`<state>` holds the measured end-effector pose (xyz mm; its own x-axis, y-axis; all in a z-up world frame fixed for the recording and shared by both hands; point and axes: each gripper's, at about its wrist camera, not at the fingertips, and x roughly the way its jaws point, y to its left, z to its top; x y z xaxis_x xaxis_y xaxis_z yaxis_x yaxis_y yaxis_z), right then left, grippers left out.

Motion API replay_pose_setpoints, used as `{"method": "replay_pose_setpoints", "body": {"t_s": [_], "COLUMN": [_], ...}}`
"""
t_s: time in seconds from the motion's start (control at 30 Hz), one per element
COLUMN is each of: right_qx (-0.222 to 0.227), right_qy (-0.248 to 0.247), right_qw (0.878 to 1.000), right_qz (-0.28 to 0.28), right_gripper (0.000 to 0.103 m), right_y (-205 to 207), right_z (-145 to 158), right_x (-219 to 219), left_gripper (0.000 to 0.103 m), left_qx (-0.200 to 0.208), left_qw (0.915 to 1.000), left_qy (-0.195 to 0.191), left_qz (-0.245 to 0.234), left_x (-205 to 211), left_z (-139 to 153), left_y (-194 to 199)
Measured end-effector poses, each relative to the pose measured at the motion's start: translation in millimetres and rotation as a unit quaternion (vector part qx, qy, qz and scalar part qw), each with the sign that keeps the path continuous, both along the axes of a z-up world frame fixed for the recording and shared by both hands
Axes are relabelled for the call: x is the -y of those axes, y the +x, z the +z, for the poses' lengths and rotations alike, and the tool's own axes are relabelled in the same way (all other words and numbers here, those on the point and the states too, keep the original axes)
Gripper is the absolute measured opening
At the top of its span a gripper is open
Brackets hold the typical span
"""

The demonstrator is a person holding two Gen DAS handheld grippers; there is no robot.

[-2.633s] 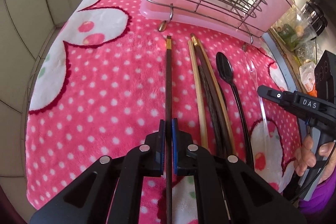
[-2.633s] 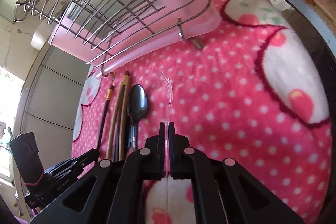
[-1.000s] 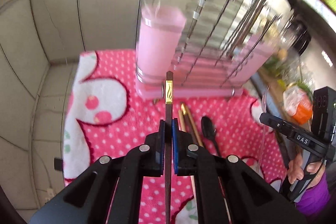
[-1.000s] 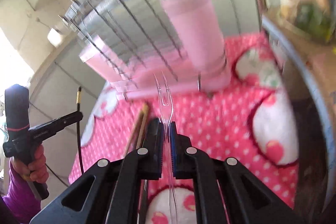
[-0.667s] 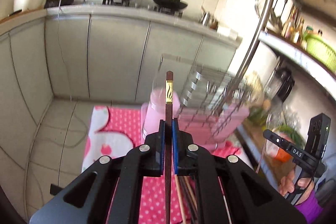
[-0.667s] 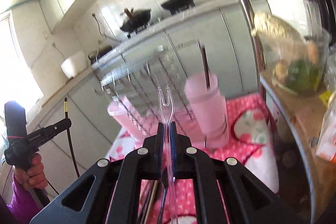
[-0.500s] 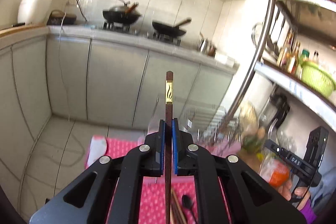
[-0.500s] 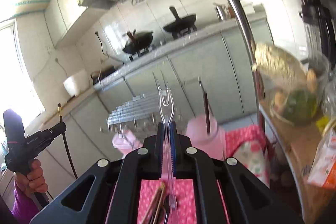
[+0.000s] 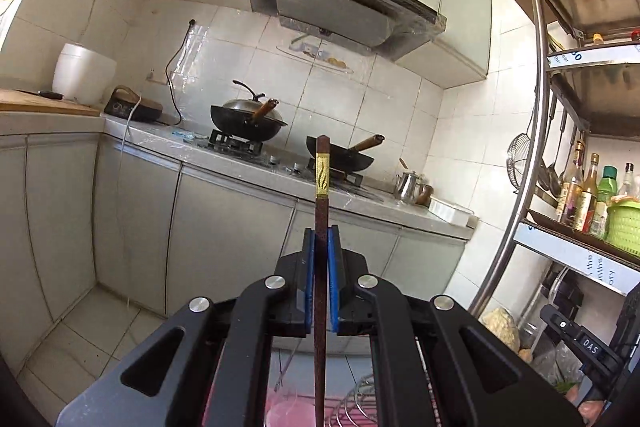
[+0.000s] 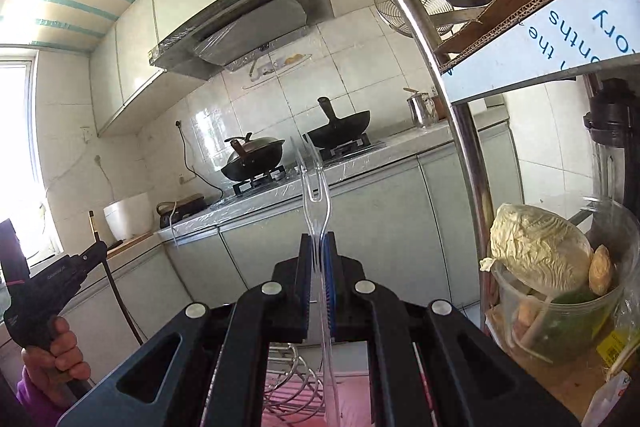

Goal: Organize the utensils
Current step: 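Lift the fork and chopstick with both grippers toward the pink cup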

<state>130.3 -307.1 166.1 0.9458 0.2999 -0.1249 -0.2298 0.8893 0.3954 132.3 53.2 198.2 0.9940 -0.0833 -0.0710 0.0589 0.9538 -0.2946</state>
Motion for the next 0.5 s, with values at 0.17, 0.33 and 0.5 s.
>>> {"method": "replay_pose_setpoints", "body": {"t_s": [0.17,0.33,0.5], "right_qx": [0.006,0.007,-0.031], "right_qy": [-0.006,-0.033,-0.048], "right_qw": [1.000,0.999,0.998], "right_qz": [-0.006,-0.018,-0.015], "right_gripper": [0.006,0.006,0.006], "right_y": [20,30,28], "right_z": [-14,-29,-55], "right_x": [-9,-21,-30], "left_gripper": [0.005,0.005,0.005], "left_qx": [0.004,-0.013,-0.058], "left_qw": [0.9997,0.9995,0.9980], "left_qy": [0.011,0.025,0.025], "left_qz": [0.020,0.011,-0.004], "left_x": [-2,0,-2], "left_z": [-21,-48,-76], "left_y": [22,31,33]}}
